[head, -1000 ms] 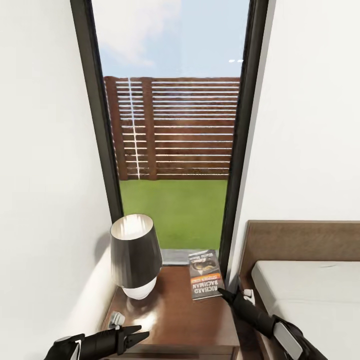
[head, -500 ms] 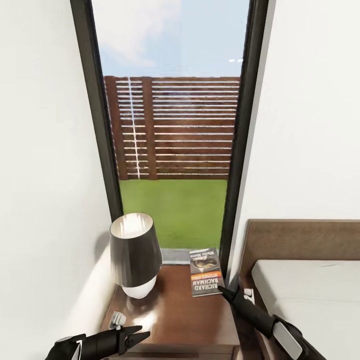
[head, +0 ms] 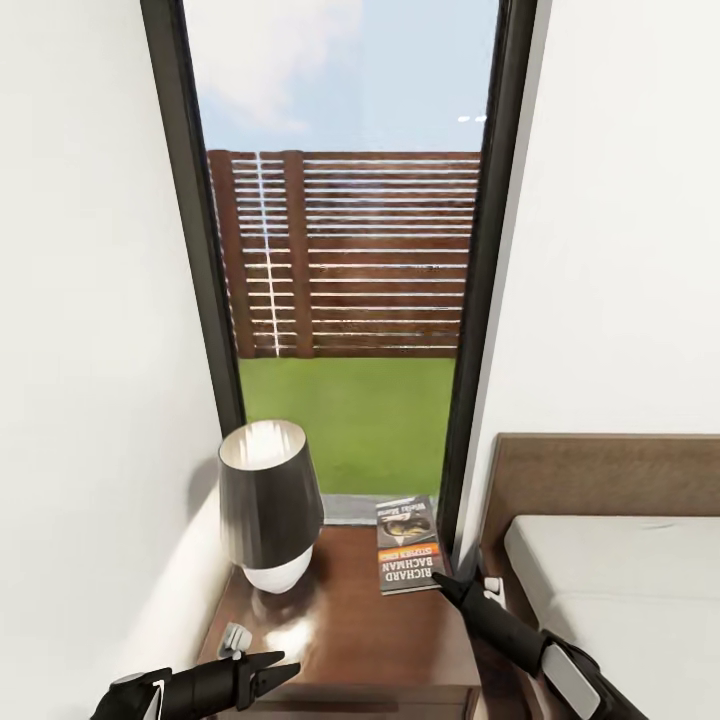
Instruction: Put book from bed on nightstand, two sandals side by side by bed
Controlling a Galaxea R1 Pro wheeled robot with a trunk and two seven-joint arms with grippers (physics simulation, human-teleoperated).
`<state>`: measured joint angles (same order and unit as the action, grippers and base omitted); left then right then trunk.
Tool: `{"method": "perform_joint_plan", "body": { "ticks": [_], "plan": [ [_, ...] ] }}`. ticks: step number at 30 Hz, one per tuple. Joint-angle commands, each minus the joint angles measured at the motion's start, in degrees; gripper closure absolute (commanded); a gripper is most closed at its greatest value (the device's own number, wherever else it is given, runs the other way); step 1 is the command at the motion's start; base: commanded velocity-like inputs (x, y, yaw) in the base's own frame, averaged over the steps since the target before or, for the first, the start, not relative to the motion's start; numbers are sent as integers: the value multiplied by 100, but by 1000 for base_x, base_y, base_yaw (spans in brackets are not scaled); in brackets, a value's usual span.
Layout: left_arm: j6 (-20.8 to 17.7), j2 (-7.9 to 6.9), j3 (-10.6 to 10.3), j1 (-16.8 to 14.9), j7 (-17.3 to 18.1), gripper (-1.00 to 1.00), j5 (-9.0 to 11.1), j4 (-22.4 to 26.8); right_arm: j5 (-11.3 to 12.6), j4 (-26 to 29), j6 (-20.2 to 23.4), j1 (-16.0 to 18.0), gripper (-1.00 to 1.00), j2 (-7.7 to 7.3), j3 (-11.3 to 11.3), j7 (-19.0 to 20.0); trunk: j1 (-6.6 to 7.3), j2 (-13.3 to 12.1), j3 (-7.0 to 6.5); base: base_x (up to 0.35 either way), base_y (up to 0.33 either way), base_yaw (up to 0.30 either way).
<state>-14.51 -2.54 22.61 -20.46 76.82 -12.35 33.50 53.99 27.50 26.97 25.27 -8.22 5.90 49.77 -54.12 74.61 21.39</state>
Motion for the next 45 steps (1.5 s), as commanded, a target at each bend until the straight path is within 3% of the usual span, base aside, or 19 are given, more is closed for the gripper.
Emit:
{"method": "perform_joint_plan", "body": {
  "ticks": [1, 20, 27, 33, 45],
  "plan": [
    [-60, 8, 42, -6, 43, -100, -61, 7, 68, 1, 45, 5, 100, 1, 25, -2, -23, 46, 25, 0, 0, 0],
    [-60, 8, 42, -5, 43, -100, -65, 7, 68, 1, 45, 5, 100, 16, 25, -12, -440, 808, 366, 0, 0, 0],
    [-67, 1, 42, -6, 44, -100, -58, 7, 68, 1, 45, 5, 100, 44, 25, -12, -440, 808, 366, 0, 0, 0],
    [-62, 0, 48, -4, 44, -100, -58, 7, 61, -7, 38, 5, 100, 201, 27, -19, -440, 808, 366, 154, -34, 0],
    [-66, 3, 48, -4, 43, -100, -57, 7, 59, -8, 37, 5, 100, 216, 34, -20, -440, 808, 366, 191, -41, 0]
  ]
}}
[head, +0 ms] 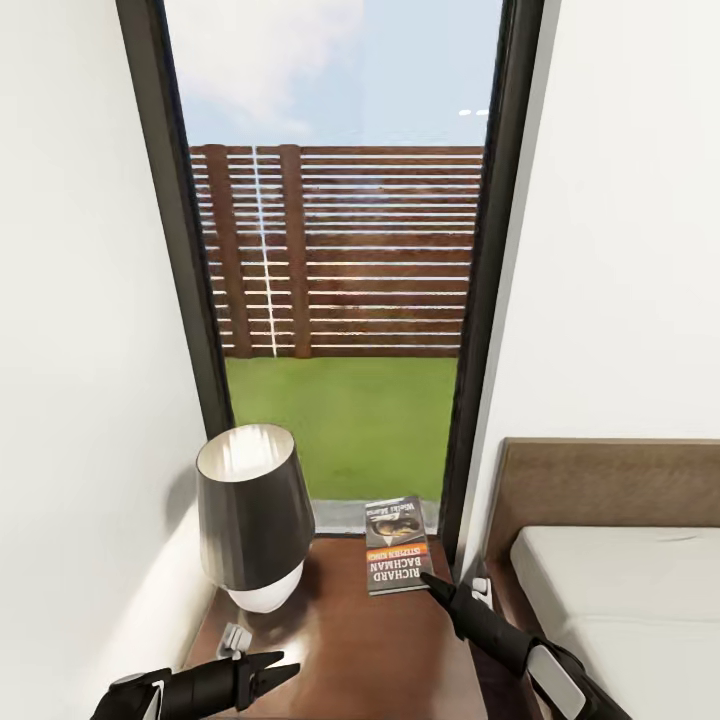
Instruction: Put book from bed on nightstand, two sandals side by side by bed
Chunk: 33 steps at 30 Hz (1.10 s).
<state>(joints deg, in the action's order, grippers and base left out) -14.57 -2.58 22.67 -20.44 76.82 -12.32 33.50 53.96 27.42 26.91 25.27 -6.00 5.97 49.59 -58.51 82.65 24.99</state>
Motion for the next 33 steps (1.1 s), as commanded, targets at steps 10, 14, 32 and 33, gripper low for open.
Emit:
{"method": "perform_joint_plan", "body": {
  "ticks": [10, 14, 32, 33],
  "plan": [
    [-63, 3, 45, -5, 52, -100, -56, 7, 63, -1, 42, 4, 100, -6, 27, -2, -22, 44, 24, 3, -1, 0],
    [-63, 3, 45, -6, 52, -100, -55, 7, 63, -3, 42, 4, 100, -6, 27, -2, -110, 204, 96, 0, 0, 0],
    [-63, 3, 36, -6, 43, -100, -60, 7, 63, -9, 42, 4, 100, 4, 41, -2, -505, 926, 419, 0, 0, 0],
    [-63, 3, 36, -5, 43, -100, -60, 7, 63, -9, 42, 4, 100, 20, 41, -2, -527, 966, 437, 0, 0, 0]
  ]
}}
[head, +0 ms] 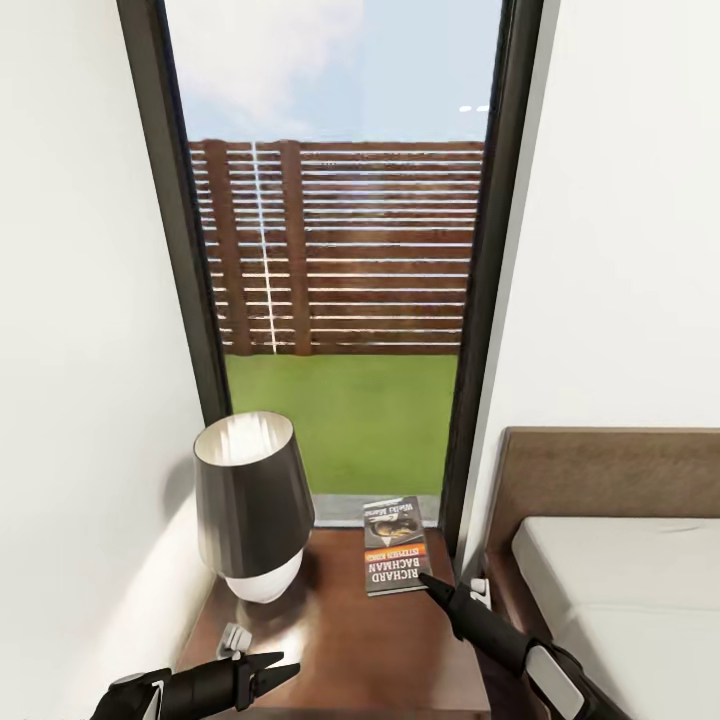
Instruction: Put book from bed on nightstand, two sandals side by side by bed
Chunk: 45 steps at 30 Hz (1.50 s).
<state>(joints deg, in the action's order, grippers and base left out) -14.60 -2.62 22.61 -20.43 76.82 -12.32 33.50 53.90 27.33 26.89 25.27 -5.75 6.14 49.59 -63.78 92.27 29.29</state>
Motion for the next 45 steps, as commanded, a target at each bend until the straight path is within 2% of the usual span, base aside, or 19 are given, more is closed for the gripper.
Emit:
{"method": "perform_joint_plan", "body": {
  "ticks": [1, 35, 40, 45],
  "plan": [
    [-60, 7, 42, -5, 43, -100, -60, 7, 68, 1, 44, 4, 100, 8, 26, -2, -22, 45, 25, 0, 0, 0],
    [-60, 7, 42, -9, 48, -100, -60, 7, 68, -4, 44, 4, 100, 21, 27, -13, -769, 1409, 635, 0, 0, 0],
    [-61, 7, 43, -7, 49, -100, -60, 7, 68, -2, 44, 4, 100, 23, 27, -244, -879, 1609, 725, 0, 0, 0],
    [-61, 7, 43, -6, 52, -100, -60, 7, 68, 0, 44, 4, 100, 24, 27, -312, -989, 1810, 815, 0, 0, 0]
  ]
}}
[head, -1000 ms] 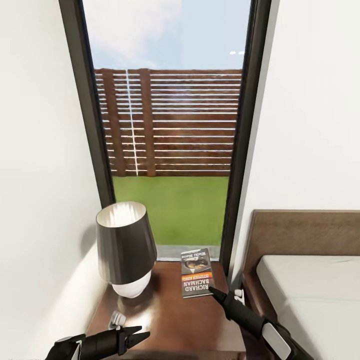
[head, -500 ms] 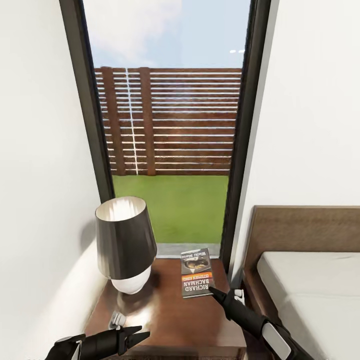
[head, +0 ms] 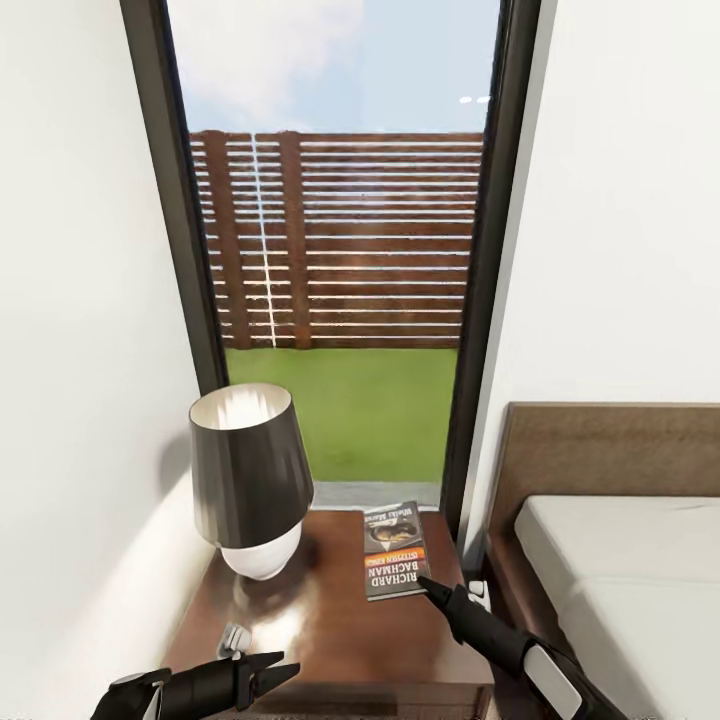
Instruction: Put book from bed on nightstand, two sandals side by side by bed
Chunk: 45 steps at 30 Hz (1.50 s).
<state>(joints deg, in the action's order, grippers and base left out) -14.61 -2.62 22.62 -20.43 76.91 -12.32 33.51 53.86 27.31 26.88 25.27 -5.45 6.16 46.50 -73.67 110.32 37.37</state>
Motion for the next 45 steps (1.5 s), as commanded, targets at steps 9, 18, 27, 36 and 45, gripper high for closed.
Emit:
{"method": "perform_joint_plan", "body": {
  "ticks": [9, 18, 27, 36, 45],
  "plan": [
    [-66, 7, 42, -7, 43, -100, -60, 7, 72, 2, 46, 4, 100, -8, 26, -9, -198, 365, 168, 0, 0, 0],
    [-68, 7, 44, -5, 43, -100, -60, 7, 91, 7, 61, 4, 100, -24, 26, 29, -395, 726, 330, 0, 0, 0],
    [-68, 7, 45, -6, 43, -100, -60, 7, 83, 11, 63, 4, 100, -17, 26, 30, -593, 1087, 491, 0, 0, 0],
    [-68, 7, 42, -5, 43, -100, -60, 7, 81, 11, 63, 4, 100, -17, 26, 26, -791, 1448, 653, 0, 0, 0],
    [-68, 7, 44, -8, 43, -100, -60, 7, 81, 10, 61, 4, 100, -9, 26, 26, -988, 1809, 814, 0, 0, 0]
  ]
}}
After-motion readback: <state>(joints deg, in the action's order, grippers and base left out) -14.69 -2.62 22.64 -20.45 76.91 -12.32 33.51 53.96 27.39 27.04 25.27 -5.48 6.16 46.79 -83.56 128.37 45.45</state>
